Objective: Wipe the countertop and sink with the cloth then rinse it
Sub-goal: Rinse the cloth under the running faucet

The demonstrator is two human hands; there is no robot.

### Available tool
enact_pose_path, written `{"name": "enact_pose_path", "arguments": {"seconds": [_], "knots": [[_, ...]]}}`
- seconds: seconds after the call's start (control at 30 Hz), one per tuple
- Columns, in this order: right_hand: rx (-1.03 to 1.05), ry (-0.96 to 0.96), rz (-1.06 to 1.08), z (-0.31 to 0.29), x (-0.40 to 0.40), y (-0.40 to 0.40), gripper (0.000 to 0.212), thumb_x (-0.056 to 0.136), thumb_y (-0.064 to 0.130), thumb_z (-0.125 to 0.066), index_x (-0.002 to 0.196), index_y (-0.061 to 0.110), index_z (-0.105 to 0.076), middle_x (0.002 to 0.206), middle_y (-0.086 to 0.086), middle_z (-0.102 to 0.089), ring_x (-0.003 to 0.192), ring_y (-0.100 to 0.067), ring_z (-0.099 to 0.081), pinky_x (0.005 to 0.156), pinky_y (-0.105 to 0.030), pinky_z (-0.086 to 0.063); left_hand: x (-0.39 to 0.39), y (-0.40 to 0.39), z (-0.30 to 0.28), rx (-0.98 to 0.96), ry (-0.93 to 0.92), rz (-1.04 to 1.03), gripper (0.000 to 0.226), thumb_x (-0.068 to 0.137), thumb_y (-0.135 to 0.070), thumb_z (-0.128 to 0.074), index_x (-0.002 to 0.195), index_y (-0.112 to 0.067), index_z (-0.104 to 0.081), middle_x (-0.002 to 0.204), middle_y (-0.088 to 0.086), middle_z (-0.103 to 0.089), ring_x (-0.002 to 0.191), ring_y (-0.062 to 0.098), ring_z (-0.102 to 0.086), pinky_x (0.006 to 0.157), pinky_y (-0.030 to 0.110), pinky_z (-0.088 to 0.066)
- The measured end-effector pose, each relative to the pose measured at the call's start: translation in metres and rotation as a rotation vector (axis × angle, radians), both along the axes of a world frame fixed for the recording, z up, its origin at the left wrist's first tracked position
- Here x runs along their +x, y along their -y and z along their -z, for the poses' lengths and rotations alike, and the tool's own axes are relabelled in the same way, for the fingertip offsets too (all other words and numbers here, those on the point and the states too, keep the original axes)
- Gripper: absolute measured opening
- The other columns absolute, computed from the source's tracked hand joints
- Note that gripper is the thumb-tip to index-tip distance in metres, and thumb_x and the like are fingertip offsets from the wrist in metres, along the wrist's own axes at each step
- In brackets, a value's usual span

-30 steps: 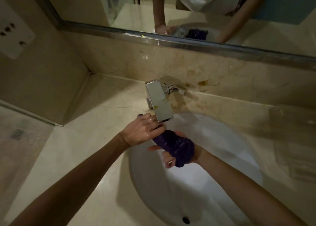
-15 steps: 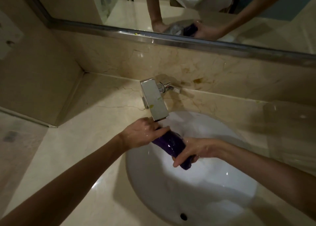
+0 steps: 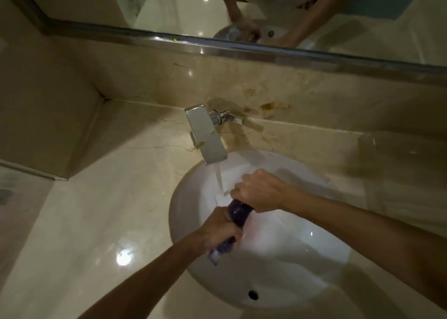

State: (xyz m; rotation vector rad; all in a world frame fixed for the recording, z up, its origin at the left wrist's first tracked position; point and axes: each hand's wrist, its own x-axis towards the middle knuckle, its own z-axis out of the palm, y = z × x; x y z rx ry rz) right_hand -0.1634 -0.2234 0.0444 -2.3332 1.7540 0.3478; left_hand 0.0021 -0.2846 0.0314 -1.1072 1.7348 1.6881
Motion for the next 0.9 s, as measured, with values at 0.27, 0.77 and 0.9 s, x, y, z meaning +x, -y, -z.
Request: {"name": "enact_pose_path", "arguments": {"seconds": [0.27, 0.77, 0.9], "knots": [[-0.068, 0.13, 0.004, 0.019, 0.001, -0.019, 0.025, 0.067, 0.022, -0.081, 0.086, 0.022, -0.064, 0.073, 0.005, -0.066, 0.064, -0.017, -0.06, 0.053, -0.027, -0.051, 0.014, -0.017, -0.001, 0.198, 0.065, -0.053, 0.012, 0.069, -0.001, -0.075, 0.075, -0.007, -0.067, 0.071, 0.008, -0.068, 0.062, 0.018, -0.064, 0.062, 0.024, -0.054], [0.423, 0.434, 0.622, 0.006, 0.01, 0.084, 0.036, 0.078, 0.028, -0.081, 0.1, 0.011, -0.059, 0.084, 0.0, -0.055, 0.09, -0.022, -0.06, 0.077, -0.029, -0.056, 0.011, 0.104, -0.034, -0.702, 0.195, 0.433, 0.059, 0.064, -0.045, -0.09, 0.113, -0.018, -0.07, 0.097, 0.003, -0.076, 0.079, 0.019, -0.067, 0.071, 0.026, -0.052], [0.428, 0.478, 0.669, 0.0, 0.01, 0.082, 0.038, 0.08, 0.022, -0.08, 0.067, 0.015, -0.045, 0.068, 0.003, -0.045, 0.06, -0.008, -0.045, 0.047, -0.01, -0.038, 0.017, 0.112, -0.034, -0.669, 0.136, 0.367, 0.075, 0.056, -0.058, -0.091, 0.115, -0.02, -0.062, 0.095, -0.001, -0.073, 0.083, 0.018, -0.069, 0.081, 0.035, -0.06]]}}
